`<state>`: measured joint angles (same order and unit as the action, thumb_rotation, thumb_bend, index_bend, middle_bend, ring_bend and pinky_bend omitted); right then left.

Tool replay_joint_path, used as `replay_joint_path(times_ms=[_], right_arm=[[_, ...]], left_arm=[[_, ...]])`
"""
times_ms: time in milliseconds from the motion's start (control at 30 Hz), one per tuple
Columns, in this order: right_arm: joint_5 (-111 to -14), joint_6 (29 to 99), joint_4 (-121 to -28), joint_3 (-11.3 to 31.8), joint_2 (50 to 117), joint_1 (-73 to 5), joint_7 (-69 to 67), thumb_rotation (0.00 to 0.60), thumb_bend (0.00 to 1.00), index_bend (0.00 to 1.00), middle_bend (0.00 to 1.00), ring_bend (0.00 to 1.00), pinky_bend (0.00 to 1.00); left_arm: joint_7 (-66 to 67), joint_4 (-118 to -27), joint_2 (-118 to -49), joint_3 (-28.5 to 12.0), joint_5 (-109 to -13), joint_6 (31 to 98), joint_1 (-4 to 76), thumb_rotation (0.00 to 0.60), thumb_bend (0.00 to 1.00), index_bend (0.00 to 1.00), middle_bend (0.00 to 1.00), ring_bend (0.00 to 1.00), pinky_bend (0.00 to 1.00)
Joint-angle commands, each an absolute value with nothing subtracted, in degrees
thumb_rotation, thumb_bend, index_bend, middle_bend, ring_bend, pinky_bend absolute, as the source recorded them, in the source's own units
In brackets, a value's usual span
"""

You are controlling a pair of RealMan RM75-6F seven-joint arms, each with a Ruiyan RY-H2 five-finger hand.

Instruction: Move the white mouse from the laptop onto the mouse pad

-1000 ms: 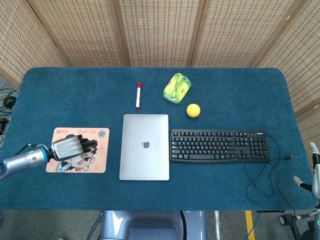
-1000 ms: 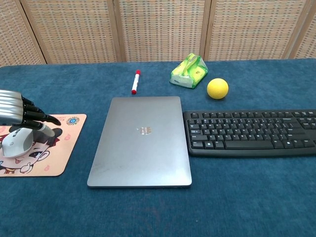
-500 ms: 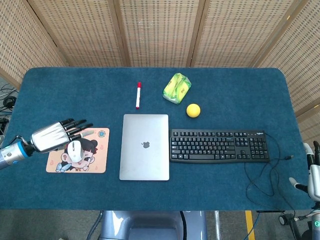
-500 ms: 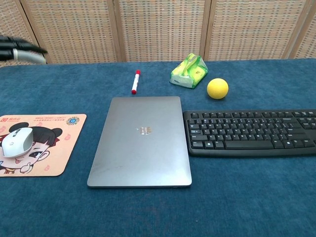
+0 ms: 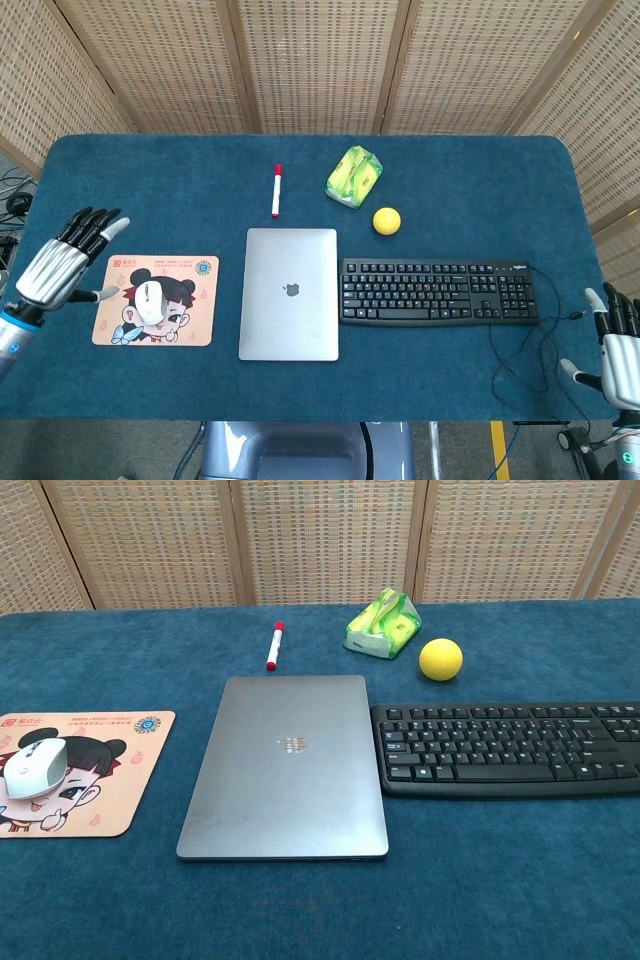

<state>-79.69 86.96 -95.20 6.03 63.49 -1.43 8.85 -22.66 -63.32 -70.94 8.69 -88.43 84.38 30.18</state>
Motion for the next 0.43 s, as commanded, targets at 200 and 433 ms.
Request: replay_joint_path(times_ms=[200,433], right_arm=[[-82.41,88.15,-96.24,4.85,62.49,-0.75,7.33,0.600,0.05,0.06,0.00,0.00,0.00],[-83.72,89.25,-96.49,4.58,61.52,-0.13,5.14,0.600,0.05,0.06,0.00,0.00,0.00]], left_arm=[[0.06,-101.56,-58.91,5.90,-75.39,83.78,16.96,0.600,0.00,0.00,0.00,0.00,0.00],[3.54,-100.74,-62.00,5.51,-79.40,88.61,12.91,0.600,0.00,0.00,0.00,0.00,0.00]])
